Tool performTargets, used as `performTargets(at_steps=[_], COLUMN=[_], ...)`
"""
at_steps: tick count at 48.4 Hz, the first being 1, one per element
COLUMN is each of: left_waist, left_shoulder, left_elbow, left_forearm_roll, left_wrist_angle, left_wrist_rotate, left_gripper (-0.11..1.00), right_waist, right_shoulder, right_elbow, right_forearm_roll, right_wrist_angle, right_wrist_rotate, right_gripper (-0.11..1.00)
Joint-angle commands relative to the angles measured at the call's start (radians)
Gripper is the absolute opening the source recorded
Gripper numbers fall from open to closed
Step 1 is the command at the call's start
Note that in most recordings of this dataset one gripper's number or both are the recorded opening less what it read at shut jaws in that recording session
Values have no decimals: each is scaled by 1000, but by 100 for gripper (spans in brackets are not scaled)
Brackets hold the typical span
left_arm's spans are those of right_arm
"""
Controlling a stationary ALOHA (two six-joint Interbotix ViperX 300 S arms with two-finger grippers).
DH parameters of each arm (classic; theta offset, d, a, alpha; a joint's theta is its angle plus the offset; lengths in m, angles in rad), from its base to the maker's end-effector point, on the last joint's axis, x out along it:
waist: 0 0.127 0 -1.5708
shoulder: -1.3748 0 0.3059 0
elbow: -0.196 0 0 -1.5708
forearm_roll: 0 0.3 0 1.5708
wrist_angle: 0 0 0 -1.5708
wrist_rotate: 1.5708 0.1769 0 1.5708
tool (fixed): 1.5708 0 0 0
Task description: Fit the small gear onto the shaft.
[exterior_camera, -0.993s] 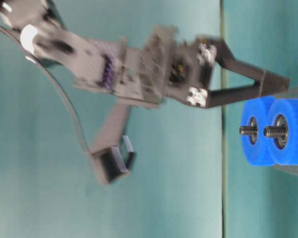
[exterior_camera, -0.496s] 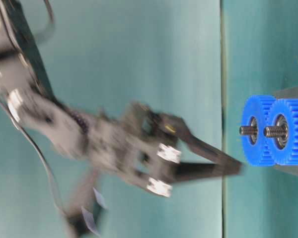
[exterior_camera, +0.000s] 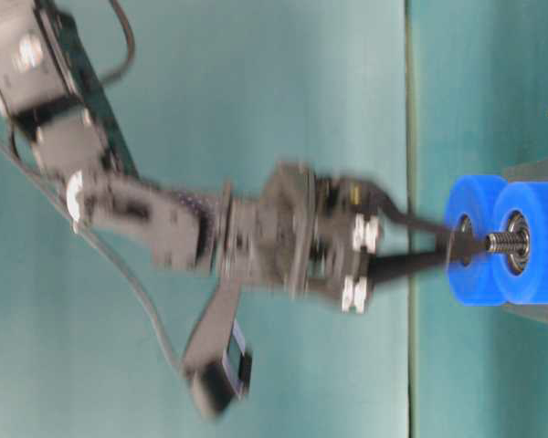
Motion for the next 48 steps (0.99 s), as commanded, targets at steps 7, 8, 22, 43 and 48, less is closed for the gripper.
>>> performTargets(at_steps=[7,8,22,43,48], left_waist=[3,5,5,5,5], left_shoulder=[5,5,5,3,3], left_elbow=[-21,-21,-26,-26,-26], left_forearm_roll=[2,2,2,2,2], left_wrist_angle=[-5,-5,-5,-6,-8], left_wrist_rotate=[0,0,0,0,0], left_gripper=[0,0,0,0,0], right_waist=[43,46,44,32,31], right_shoulder=[-130,-138,-245,-448,-491], right_elbow=[84,87,144,451,522], right_forearm_roll=[11,11,-32,-52,-52], right_wrist_angle=[-26,-28,-89,-468,-549], right_wrist_rotate=[74,80,126,126,127], right_gripper=[-2,-2,-2,-2,-2])
